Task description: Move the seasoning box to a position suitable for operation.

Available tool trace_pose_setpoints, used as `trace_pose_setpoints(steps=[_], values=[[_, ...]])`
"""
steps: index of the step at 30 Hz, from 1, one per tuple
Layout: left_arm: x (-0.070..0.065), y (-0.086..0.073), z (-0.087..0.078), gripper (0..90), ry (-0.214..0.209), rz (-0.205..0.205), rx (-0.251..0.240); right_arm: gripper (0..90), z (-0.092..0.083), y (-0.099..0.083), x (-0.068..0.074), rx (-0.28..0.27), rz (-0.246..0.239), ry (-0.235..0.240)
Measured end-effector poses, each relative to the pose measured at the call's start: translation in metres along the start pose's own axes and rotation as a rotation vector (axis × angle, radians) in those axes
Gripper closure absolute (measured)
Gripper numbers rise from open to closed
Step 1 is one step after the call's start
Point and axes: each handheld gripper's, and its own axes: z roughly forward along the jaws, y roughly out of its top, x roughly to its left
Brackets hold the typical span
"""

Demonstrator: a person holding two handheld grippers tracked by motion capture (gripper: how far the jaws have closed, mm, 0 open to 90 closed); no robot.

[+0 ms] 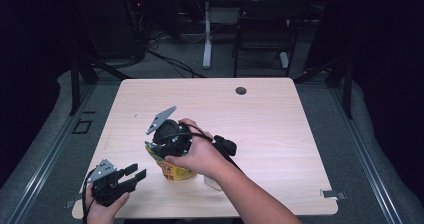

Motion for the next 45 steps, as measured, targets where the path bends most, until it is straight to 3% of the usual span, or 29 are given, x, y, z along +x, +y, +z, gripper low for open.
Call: trace_pose_setpoints(steps=[8, 12, 17, 22, 31, 37, 45], values=[[-0.001, 0.0, 0.001, 54.7, 0.002, 0.01, -0.003, 77.3, 0.014, 0.007, 0.004, 0.068, -0.047, -0.008], [-0.001, 0.0, 0.001, 54.7, 0.002, 0.014, -0.005, 80.9, 0.018, 0.009, 0.006, 0.075, -0.053, -0.005], [-0.001, 0.0, 0.001, 54.7, 0.0, 0.013, -0.003, 87.0, 0.022, 0.009, 0.005, 0.119, -0.065, -0.012], [-0.001, 0.0, 0.002, 54.6, 0.002, 0.013, 0.0, 89.8, 0.021, 0.008, 0.003, 0.12, -0.069, 0.008], [-0.001, -0.001, 0.003, 54.2, 0.003, 0.014, 0.0, 90.0, 0.017, 0.007, 0.005, 0.129, -0.125, 0.023], [0.0, -0.001, 0.003, 54.3, 0.006, 0.016, 0.013, 90.0, 0.006, 0.001, 0.001, 0.098, -0.134, 0.0], [-0.002, -0.002, 0.006, 54.3, -0.012, 0.025, 0.009, 90.0, -0.017, -0.003, 0.001, 0.027, -0.105, 0.04]])
